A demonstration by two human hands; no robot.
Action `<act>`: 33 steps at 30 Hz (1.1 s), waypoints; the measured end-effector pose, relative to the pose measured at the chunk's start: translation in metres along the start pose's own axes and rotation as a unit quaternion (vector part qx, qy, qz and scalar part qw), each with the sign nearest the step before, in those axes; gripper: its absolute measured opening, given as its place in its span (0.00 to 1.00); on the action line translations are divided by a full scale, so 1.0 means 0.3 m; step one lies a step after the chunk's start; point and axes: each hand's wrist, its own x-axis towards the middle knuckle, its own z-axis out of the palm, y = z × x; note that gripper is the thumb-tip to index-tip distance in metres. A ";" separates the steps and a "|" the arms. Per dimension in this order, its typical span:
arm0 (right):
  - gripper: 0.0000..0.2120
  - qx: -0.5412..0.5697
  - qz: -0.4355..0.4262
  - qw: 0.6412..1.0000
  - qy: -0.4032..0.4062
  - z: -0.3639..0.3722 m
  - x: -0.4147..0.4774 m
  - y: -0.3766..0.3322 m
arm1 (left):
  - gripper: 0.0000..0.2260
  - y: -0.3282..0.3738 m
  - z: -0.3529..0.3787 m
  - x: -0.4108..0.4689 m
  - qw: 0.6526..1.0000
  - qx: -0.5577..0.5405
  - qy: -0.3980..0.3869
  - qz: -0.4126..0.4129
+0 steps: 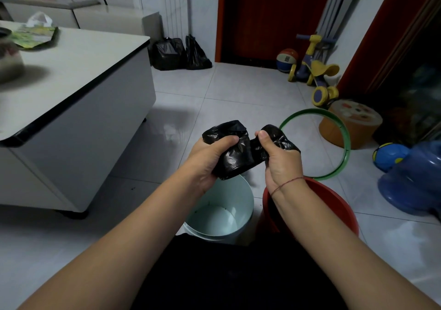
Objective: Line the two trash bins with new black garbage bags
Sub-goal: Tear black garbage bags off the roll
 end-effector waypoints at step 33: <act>0.08 -0.141 -0.121 0.982 -0.013 -0.047 0.068 0.021 | 0.07 -0.012 -0.042 0.003 0.999 -0.039 -0.007 0.005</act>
